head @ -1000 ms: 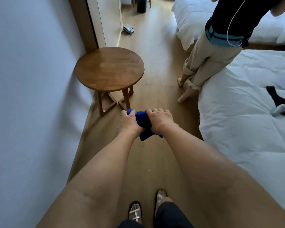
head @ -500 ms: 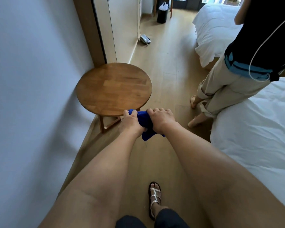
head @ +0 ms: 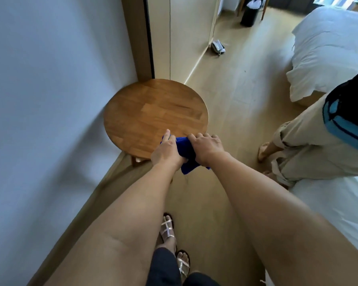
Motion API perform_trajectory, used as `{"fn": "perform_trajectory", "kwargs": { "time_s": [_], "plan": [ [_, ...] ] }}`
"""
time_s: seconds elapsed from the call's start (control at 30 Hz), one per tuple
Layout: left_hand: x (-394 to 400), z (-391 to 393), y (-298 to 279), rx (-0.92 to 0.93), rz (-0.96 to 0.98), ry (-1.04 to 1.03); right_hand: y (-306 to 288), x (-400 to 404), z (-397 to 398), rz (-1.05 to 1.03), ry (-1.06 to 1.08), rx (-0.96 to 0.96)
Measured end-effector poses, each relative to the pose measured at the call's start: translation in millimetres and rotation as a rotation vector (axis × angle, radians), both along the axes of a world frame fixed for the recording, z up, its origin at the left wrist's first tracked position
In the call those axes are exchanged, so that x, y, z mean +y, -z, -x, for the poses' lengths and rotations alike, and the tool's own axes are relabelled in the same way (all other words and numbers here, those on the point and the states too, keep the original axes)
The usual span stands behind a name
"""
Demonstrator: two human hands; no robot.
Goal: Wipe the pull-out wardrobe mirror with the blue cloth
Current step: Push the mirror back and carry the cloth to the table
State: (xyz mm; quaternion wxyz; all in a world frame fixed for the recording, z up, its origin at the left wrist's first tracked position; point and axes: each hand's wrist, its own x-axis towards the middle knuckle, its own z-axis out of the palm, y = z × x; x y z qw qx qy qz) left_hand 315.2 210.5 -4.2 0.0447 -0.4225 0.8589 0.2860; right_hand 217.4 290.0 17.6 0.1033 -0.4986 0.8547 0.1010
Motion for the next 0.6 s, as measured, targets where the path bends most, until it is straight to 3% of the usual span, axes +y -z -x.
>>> {"fn": "perform_trajectory", "kwargs": {
  "time_s": [0.6],
  "plan": [
    [-185, 85, 36, -0.065, -0.022, -0.269, 34, -221, 106, -0.053, -0.347, 0.016]
  ]
}}
